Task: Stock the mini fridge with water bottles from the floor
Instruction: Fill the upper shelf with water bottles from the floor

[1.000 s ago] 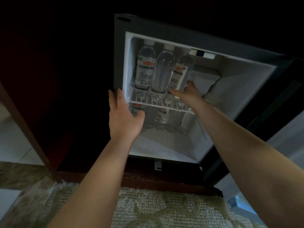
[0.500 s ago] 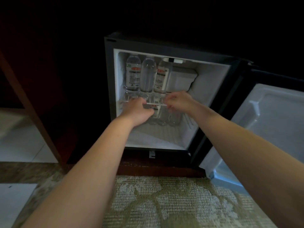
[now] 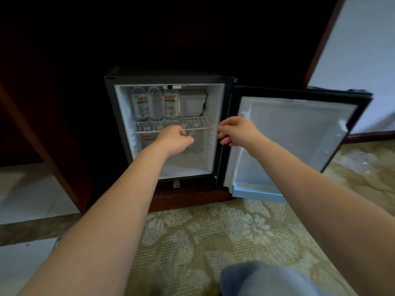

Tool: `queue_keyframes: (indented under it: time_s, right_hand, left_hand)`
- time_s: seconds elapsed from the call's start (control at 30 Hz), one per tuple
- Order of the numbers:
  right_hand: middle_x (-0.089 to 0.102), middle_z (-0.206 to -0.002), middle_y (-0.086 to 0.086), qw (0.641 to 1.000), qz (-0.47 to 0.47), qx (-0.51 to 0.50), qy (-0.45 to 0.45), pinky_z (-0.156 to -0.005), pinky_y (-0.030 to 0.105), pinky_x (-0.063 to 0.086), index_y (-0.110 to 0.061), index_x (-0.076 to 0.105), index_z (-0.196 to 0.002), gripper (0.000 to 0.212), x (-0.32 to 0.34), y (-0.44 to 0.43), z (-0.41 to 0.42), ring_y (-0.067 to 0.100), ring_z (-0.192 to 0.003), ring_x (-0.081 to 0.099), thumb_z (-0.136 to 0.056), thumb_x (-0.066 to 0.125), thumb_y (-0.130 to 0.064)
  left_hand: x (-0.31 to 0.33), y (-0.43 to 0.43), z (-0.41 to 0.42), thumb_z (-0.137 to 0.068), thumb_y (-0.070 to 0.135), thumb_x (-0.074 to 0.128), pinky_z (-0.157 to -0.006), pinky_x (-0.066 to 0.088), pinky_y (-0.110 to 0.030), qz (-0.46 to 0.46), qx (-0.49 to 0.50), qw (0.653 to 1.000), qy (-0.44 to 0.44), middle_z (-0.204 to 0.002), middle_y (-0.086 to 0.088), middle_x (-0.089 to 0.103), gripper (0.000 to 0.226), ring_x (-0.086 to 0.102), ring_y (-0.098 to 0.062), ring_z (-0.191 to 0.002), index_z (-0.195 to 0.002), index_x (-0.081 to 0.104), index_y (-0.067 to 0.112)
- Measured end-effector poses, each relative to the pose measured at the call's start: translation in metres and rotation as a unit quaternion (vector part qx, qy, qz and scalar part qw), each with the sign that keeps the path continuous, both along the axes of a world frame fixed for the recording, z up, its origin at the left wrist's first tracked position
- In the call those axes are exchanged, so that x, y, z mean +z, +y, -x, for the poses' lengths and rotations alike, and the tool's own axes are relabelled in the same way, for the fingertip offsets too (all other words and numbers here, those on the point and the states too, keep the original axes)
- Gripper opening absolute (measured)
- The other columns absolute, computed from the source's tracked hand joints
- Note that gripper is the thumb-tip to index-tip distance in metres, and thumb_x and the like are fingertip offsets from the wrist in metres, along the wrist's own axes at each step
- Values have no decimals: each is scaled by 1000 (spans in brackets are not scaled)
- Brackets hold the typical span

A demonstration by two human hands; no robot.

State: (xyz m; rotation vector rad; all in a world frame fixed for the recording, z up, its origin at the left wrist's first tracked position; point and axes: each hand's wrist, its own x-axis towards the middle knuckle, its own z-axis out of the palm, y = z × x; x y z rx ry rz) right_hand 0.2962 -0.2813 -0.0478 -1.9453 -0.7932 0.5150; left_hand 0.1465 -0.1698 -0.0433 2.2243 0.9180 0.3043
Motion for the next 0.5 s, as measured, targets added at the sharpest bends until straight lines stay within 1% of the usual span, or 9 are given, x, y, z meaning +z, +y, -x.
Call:
queue_keyframes:
  time_s: [0.07,0.1,0.13,0.2,0.3,0.37,0.5]
  right_hand:
    - [66,-81,4,999,-39,-28,26,-61,24,45,-18,60,-91,5,16,-35,6,13,-62,60,-93,56,-21]
    - [66,-81,4,997,-56,-39,40,-63,25,45,-18,59,-90,6,24,-53,9,14,-62,60,-93,56,-21]
    - [67,-81,4,995,-69,-47,49,-65,26,45,-16,59,-93,6,29,-72,11,15,-63,61,-93,56,-21]
    - [68,-82,3,993,-84,-62,54,-66,27,47,-14,60,-102,14,37,-110,13,14,-64,63,-92,57,-23]
    - [70,-85,4,991,-90,-87,56,-69,29,49,-14,60,-106,18,41,-166,15,15,-66,65,-92,59,-26]
    - [71,-86,4,989,-87,-106,54,-70,30,50,-15,60,-105,18,40,-202,16,15,-67,65,-92,59,-28]
    - [70,-84,4,984,-82,-149,47,-66,28,48,-15,60,-103,15,27,-269,24,16,-67,64,-92,58,-25]
  left_hand:
    - [15,-30,-2,-91,28,55,-84,42,-30,-9,-21,1000,-10,-108,-2,56,21,52,-20,-99,-108,59,17]
    - [21,-45,-3,-91,28,55,-84,43,-31,-16,-34,999,-13,-111,-2,57,23,53,-20,-100,-110,58,17]
    - [26,-61,-5,-91,28,55,-85,43,-32,-23,-48,998,-14,-113,-2,56,25,53,-19,-102,-113,58,17]
    - [34,-92,-6,-91,29,56,-86,42,-32,-34,-74,997,-13,-114,0,54,29,51,-17,-104,-116,57,15]
    - [41,-137,-12,-91,29,56,-88,44,-32,-44,-112,993,-9,-116,-1,56,27,52,-18,-106,-113,58,15]
    - [42,-166,-18,-90,31,57,-85,44,-31,-50,-132,990,-3,-114,-2,57,27,54,-18,-104,-112,59,15]
    - [33,-227,-35,-88,31,59,-82,46,-32,-42,-180,983,14,-107,-2,59,19,56,-18,-97,-102,58,18]
